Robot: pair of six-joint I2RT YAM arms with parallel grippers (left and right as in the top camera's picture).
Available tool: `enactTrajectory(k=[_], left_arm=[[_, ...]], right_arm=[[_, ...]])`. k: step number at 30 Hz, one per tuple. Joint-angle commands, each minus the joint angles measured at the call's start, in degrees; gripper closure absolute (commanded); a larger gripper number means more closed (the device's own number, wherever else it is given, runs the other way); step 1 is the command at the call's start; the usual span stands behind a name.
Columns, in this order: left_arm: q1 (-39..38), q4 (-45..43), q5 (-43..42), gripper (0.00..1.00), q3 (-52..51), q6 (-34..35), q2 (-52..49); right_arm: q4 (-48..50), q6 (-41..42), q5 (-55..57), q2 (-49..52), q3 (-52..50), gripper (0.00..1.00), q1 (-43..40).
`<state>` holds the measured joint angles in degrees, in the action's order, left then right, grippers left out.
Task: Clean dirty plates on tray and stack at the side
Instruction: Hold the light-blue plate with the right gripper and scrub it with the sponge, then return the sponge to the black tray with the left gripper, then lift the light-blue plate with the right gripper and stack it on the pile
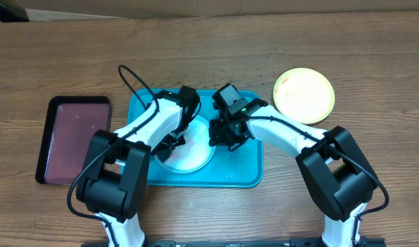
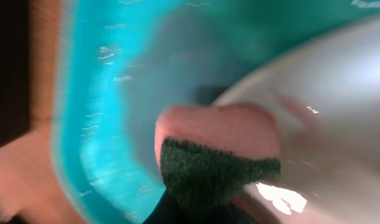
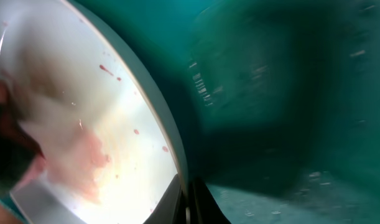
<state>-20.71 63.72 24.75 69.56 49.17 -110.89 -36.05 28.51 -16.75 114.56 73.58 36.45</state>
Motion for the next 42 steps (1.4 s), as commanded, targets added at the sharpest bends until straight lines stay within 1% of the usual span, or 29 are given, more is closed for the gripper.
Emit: enactTrajectory(k=[1,4,6,9,11,12,14,16,19,23,24,28,29,31,33,37,40,42], left_arm=[[2.4,5.1,17.0,0.96,2.6,8.3,-2.1],[2.4,8.8,14.3,0.96,8.0,8.3,-0.6],[3.0,10.2,10.4,0.96,11.4,7.8,1.2],[5.5,9.1,2.4,0.96,14.3,3.5,5.2],[8.6,7.7,-3.6,0.96,15.0,-0.3,8.3],[13.0,6.6,-8.6,0.96,15.0,-3.6,11.2],[19.0,6.5,-13.0,0.96,15.0,-6.0,13.7],[25.3,6.8,-16.6,0.96,15.0,-7.7,15.1],[35.3,8.2,-22.6,0.96,15.0,-8.4,15.4],[47.5,8.4,-29.2,0.96,13.6,-13.2,15.1],[52.2,8.4,-32.1,0.96,12.7,-13.4,15.0],[58.8,7.8,-33.4,0.96,11.3,-13.4,15.0],[60.7,7.6,-33.4,0.96,10.9,-13.4,14.9],[61.5,7.2,-33.4,0.96,10.5,-13.3,14.9],[61.6,6.4,-33.4,0.96,9.9,-13.3,14.9],[61.5,5.2,-33.4,0.96,8.4,-13.2,14.9],[61.5,4.8,-33.4,0.96,7.8,-13.2,14.9],[61.5,4.8,-33.4,0.96,7.8,-13.2,14.9]], right_arm=[[-1.7,-0.1,7.3,0.6,0.0,0.96,-2.8],[-1.7,-1.2,6.0,0.2,0.5,0.96,-2.8],[-1.8,-2.0,5.6,-0.8,1.2,0.96,-2.8],[-1.8,-3.5,5.6,-3.5,2.1,0.96,-2.7],[-1.8,-5.4,5.8,-5.9,2.5,0.96,-2.7],[-2.2,-6.7,7.4,-8.2,3.0,0.96,-2.7],[-2.9,-9.5,9.4,-10.6,3.8,0.96,-2.6],[-4.2,-11.3,13.7,-12.7,4.7,0.96,-2.1],[-6.6,-14.2,23.5,-15.7,6.6,0.96,0.0],[-9.4,-16.6,36.6,-18.8,10.2,0.96,4.4],[-9.9,-19.5,43.2,-19.6,12.1,0.96,7.3],[-10.5,-25.9,59.4,-19.8,15.5,0.96,14.1],[-9.8,-28.7,68.3,-19.8,16.3,0.96,17.6],[-7.9,-32.9,77.0,-19.8,16.5,0.96,21.0],[-5.4,-39.1,84.1,-19.8,16.5,0.96,24.4],[0.5,-52.3,91.4,-19.8,16.5,0.96,29.6],[5.0,-61.6,94.6,-19.8,16.5,0.96,32.3],[8.0,-66.2,96.3,-19.8,16.5,0.96,33.4]])
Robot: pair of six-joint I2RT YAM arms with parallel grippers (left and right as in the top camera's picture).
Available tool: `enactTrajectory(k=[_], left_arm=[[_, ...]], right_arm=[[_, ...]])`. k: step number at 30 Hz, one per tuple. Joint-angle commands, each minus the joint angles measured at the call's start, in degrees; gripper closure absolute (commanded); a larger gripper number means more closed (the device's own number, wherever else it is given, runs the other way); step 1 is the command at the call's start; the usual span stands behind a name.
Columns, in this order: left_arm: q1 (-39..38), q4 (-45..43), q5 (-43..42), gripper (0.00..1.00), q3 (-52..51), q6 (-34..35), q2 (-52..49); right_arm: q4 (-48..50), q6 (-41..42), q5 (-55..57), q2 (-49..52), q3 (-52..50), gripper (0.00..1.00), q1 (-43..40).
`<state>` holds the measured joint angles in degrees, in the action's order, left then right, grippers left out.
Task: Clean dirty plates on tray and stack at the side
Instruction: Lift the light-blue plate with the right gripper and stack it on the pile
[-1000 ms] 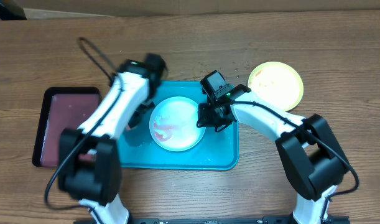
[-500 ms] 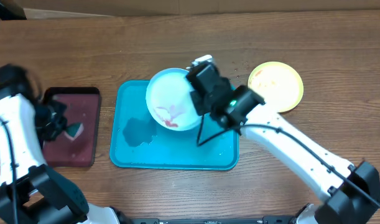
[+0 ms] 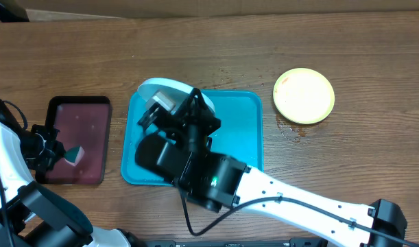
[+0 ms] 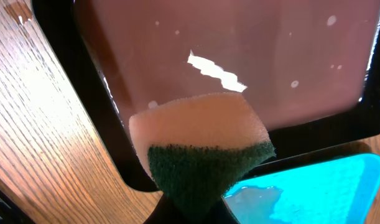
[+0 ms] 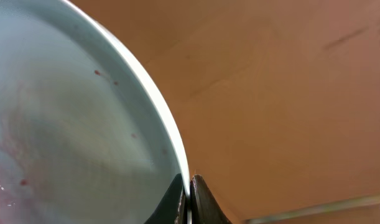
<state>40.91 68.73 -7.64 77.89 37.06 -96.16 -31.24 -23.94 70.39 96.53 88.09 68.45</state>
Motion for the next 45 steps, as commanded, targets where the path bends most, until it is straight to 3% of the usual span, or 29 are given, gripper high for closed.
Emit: enactTrajectory(k=[1,5,10,14,17,19,22,25,26,27,29,34,40,45], left_arm=[[-0.1,-0.2,-1.0,0.96,-0.5,-1.1,0.2],[-0.1,-0.3,-1.0,0.96,-0.5,-1.1,0.2],[-0.1,-0.6,-1.0,0.96,-0.5,-1.1,0.2],[-0.1,-0.7,-1.0,0.96,-0.5,-1.1,0.2],[-0.1,-0.7,-1.0,0.96,-0.5,-1.1,0.2],[-0.1,-0.7,-1.0,0.96,-0.5,-1.1,0.2],[-0.1,-0.7,-1.0,0.96,-0.5,-1.1,0.2],[-0.1,-0.8,-1.0,0.96,-0.5,-1.1,0.2],[-0.1,-0.9,-1.0,0.96,-0.5,-1.1,0.2],[-0.1,-1.1,-1.0,0.96,-0.5,-1.1,0.2],[-0.1,-1.2,-1.0,0.96,-0.5,-1.1,0.2],[-0.1,-1.5,-1.0,0.95,-0.5,-1.1,0.2],[-0.1,-1.7,-0.9,0.96,-0.6,-1.1,0.2],[-0.1,-1.7,-0.7,0.96,-0.6,-1.2,0.2]], right_arm=[[4.7,-15.5,10.0,-1.8,2.0,0.96,1.7],[7.4,-18.8,11.7,-1.8,2.0,0.96,2.0],[7.4,-15.6,11.8,-1.8,1.9,0.96,1.9],[6.6,-6.0,10.7,-1.8,1.9,0.96,0.0],[1.6,7.6,6.2,-1.8,1.9,0.96,-4.3],[-4.7,19.0,-2.0,-1.8,1.9,0.96,-8.9],[-14.5,33.2,-23.9,-1.8,1.9,0.96,-18.7],[-19.9,45.1,-44.5,-1.8,1.9,0.96,-32.3],[-20.5,46.5,-46.8,-1.8,1.9,0.96,-34.4],[-22.6,50.7,-54.0,-1.8,1.9,0.96,-42.4],[-25.9,52.7,-61.9,-1.3,1.9,0.96,-54.1],[-30.2,52.7,-65.8,2.1,1.9,0.96,-68.3],[-29.1,52.7,-65.3,8.2,1.9,0.96,-75.7],[-29.0,52.7,-66.2,12.0,1.9,0.96,-76.5]])
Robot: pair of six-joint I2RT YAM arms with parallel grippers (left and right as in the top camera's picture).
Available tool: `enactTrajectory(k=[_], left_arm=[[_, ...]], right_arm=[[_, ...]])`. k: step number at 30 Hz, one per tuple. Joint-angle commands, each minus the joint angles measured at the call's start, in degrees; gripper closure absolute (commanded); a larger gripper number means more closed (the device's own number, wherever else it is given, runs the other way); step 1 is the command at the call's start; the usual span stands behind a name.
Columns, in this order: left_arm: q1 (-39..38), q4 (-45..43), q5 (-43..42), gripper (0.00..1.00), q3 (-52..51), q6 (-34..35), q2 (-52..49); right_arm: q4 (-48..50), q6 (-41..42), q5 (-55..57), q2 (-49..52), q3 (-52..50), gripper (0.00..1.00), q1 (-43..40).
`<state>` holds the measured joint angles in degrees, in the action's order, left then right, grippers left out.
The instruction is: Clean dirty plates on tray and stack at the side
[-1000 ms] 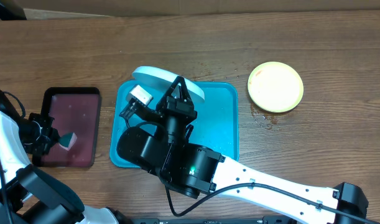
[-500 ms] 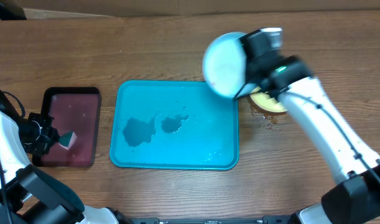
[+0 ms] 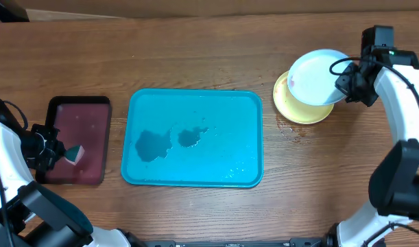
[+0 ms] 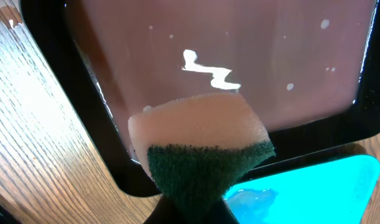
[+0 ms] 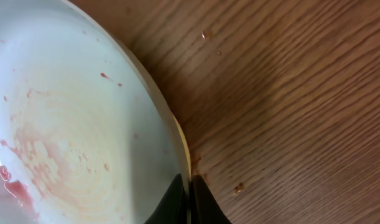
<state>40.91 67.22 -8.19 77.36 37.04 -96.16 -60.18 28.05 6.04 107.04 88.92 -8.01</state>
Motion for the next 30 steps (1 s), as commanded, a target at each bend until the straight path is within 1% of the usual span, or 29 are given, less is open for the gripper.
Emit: enactTrajectory(k=[1,3,4,7,8,9,11,12,13,17,18,21,24,27,30], left_arm=[[-0.1,-0.2,-0.2,0.96,-0.1,-1.2,0.2],[-0.1,-0.3,-0.2,0.96,-0.1,-1.2,0.2],[-0.1,-0.4,-0.2,0.96,-0.1,-1.3,0.2],[-0.1,-0.6,-0.2,0.96,-0.1,-1.3,0.2],[-0.1,-0.7,-0.2,0.96,-0.1,-1.3,0.2],[-0.1,-0.7,-0.2,0.96,-0.1,-1.3,0.2],[-0.1,-0.8,-0.2,0.96,-0.1,-1.3,0.2],[-0.1,-0.8,-0.2,0.96,-0.1,-1.3,0.2],[-0.1,-0.9,-0.2,0.96,-0.1,-1.3,0.2],[-0.1,-1.1,-0.2,0.96,-0.1,-1.3,0.2],[-0.2,-1.6,-0.2,0.96,-0.2,-1.3,0.2],[-0.8,-4.5,-0.2,0.96,-0.9,-2.2,0.2],[-1.6,-7.7,-0.2,0.96,-2.4,-2.6,0.2],[-1.7,-12.0,-0.2,0.94,-4.6,-3.0,-0.2],[-1.7,-16.7,-1.0,0.91,-6.9,-4.8,-1.5]], right_arm=[[-0.3,0.7,-1.9,2.1,1.0,0.96,0.2],[-0.8,0.7,-1.9,3.3,1.0,0.96,0.5],[-0.9,0.7,-2.3,4.0,1.0,0.94,0.6],[-1.0,-1.4,-5.8,5.3,1.0,0.82,1.3],[-0.9,-3.1,-7.9,5.7,1.0,0.75,1.6],[-0.8,-4.5,-9.6,5.8,1.0,0.65,1.8],[-0.8,-5.7,-11.4,6.0,1.0,0.39,2.4],[-0.8,-5.8,-11.8,6.0,1.0,0.29,2.7],[-0.8,-5.8,-12.2,6.0,1.0,0.25,3.0],[-1.8,-6.0,-13.4,6.0,1.0,0.22,4.6],[-2.7,-6.1,-15.1,5.8,1.0,0.21,5.4],[-3.5,-9.9,-20.6,4.3,1.1,0.19,7.3],[-4.3,-11.7,-24.0,1.0,1.1,0.19,9.6],[-6.1,-11.8,-25.1,-4.0,1.1,0.19,12.7],[-7.6,-12.1,-25.4,-8.8,1.1,0.18,16.3]])
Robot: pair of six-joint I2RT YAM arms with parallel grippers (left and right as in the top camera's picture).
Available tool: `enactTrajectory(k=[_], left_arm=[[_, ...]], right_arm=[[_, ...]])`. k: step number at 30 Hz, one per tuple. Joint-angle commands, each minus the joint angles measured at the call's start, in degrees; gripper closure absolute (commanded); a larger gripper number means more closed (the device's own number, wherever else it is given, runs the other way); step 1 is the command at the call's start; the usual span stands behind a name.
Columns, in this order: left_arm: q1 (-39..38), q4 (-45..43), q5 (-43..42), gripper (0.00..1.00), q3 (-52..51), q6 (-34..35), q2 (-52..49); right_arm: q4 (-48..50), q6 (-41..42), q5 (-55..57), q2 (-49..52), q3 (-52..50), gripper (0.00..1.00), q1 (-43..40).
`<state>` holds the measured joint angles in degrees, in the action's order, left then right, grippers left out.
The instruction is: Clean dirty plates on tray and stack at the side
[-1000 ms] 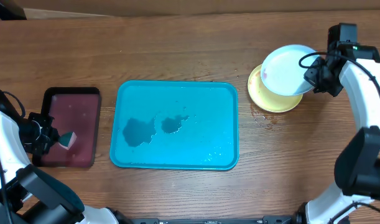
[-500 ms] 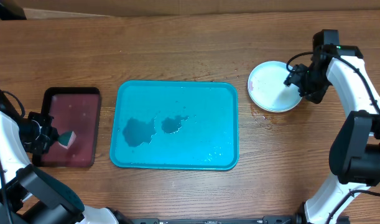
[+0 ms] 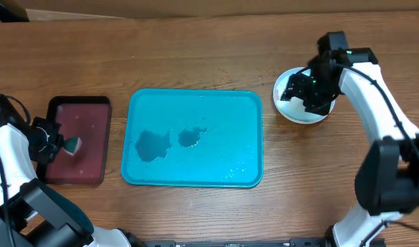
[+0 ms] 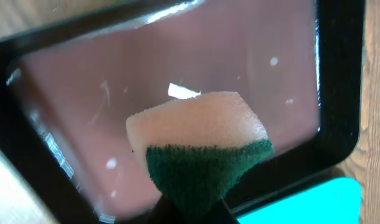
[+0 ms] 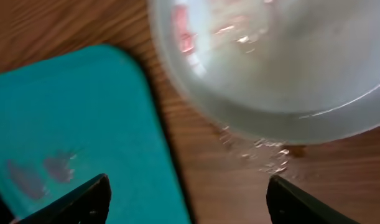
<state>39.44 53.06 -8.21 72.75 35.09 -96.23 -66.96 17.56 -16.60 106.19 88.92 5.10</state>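
Observation:
The white plate (image 3: 303, 108) lies at the right of the table, covering the yellow plate beneath it; it shows faint red smears (image 5: 264, 56) in the right wrist view. My right gripper (image 3: 302, 89) hovers open just above its left part, fingertips (image 5: 84, 199) wide apart and nothing between them. The blue tray (image 3: 195, 171) holds only water puddles. My left gripper (image 3: 64, 145) is shut on the pink-and-green sponge (image 4: 196, 140) above the dark tray (image 3: 75, 110).
The dark tray (image 4: 339, 74) at the far left holds reddish liquid. Water drops lie on the wood (image 5: 264, 155) between the blue tray's right edge (image 5: 146, 124) and the plate. Bare wooden table surrounds both trays.
My right gripper was shut on the white plate's rim, holding it tilted over the yellow plate. Now the plate rests flat there and the gripper is open. The sponge has shifted slightly over the dark tray.
First the left gripper pressed the sponge on the white plate in the blue tray while the right gripper held its rim. Then the sponge was over the dark tray and the plate lifted. Later the plate hung over the yellow plate, where it now lies released.

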Motion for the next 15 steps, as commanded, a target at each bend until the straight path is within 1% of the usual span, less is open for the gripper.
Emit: enactTrajectory(k=[1,4,5,6,7,9,10,11,12,13,15], left_arm=[[-0.2,-3.8,-1.6,0.89,-3.0,-3.0,-2.1],[-0.2,-6.9,-4.7,0.87,-3.5,-3.0,-4.9],[-0.2,-8.0,-6.3,0.83,-3.5,-3.0,-5.6],[-0.2,-9.4,-8.8,0.76,-3.5,-3.6,-6.2],[-0.2,-10.7,-11.1,0.66,-3.5,-4.3,-6.6],[-0.2,-14.1,-16.0,0.50,-3.5,-5.6,-6.8],[-0.2,-15.3,-17.3,0.46,-3.5,-5.6,-6.8],[-0.2,-16.3,-18.7,0.38,-3.3,-5.6,-6.7],[-0.2,-16.9,-19.9,0.24,-3.0,-5.8,-6.7],[-0.2,-17.1,-21.0,0.15,-2.4,-6.3,-6.7],[-0.2,-16.7,-21.9,0.14,-1.3,-6.8,-6.7]], right_arm=[[-1.3,-1.6,-2.8,-9.7,1.1,0.18,4.6],[-2.0,-1.5,-2.8,-14.6,1.1,0.17,9.5],[-2.1,-1.4,-2.8,-15.9,1.1,0.17,11.1],[-2.2,-1.1,-2.8,-17.4,1.1,0.16,12.9],[-2.2,-1.0,-2.8,-18.4,1.1,0.16,14.4],[-2.2,-0.5,-2.6,-20.7,1.1,0.15,17.9],[-2.2,0.1,-2.2,-21.3,1.1,0.14,18.9],[-2.2,1.0,-1.4,-22.1,1.1,0.14,20.4],[-2.2,1.8,-0.7,-22.7,1.1,0.14,21.6],[-2.2,2.6,0.1,-23.3,1.1,0.14,22.8],[-2.1,3.5,0.6,-24.0,1.1,0.14,24.5]])
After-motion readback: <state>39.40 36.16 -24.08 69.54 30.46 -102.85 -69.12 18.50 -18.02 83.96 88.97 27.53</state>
